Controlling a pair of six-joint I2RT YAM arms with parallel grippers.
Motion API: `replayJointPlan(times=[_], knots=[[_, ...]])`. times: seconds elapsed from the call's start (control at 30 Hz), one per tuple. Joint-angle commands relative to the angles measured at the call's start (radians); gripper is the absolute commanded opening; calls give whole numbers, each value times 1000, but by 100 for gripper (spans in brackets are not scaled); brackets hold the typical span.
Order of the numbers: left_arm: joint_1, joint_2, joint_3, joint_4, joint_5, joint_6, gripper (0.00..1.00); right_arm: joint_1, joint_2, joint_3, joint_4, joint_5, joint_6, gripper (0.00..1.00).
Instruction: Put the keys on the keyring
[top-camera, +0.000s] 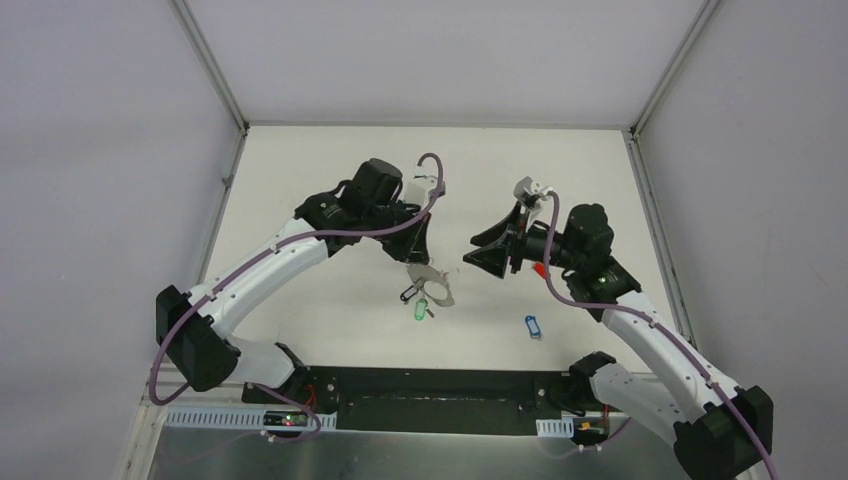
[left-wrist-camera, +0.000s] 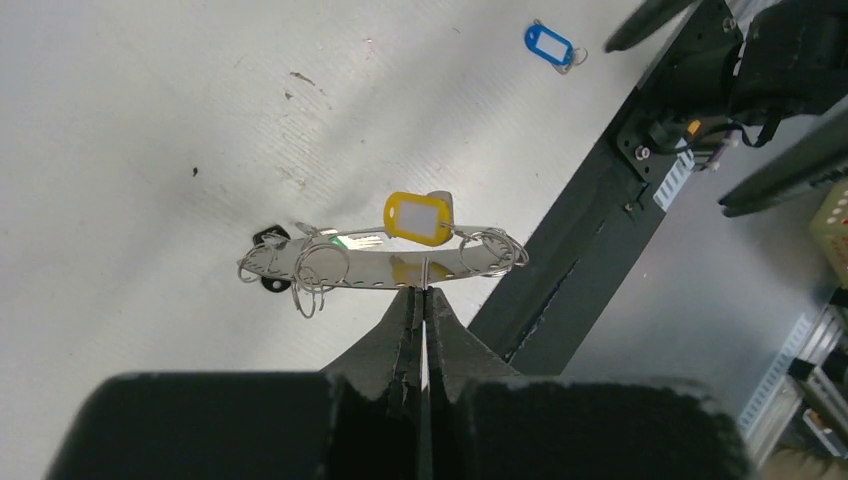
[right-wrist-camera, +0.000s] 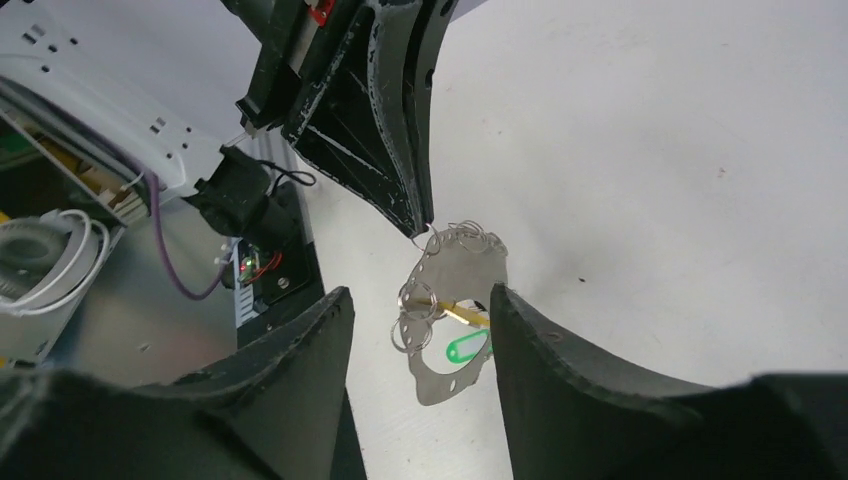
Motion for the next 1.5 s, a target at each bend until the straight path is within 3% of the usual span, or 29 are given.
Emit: replayJointPlan(times=[0.0,0.33,0.67,0.83,0.97,1.23,1.47], knots=[[-42,-79,-43,59,38,110,0,14,55,60,106,-180,-54,54],[-124,-198,-243,276,50,229,0,102,153,35,140,-213,-121,61],[-150,-232,-290,374,118,257,0,163,143,-116,342,-244,-144,65],[-162,-235,-296,405,136,258,0,167,143,-146,343,-251,-186,64],[-168,-246,-300,406,136,266,0,168,153,-153,336,-228,-198,57],[-177,-259,-307,418,139,272,0,167,167,-148,346,-261,-206,21],[-180,-247,-301,422,140,274,0,170,168,-147,351,-285,-203,18]])
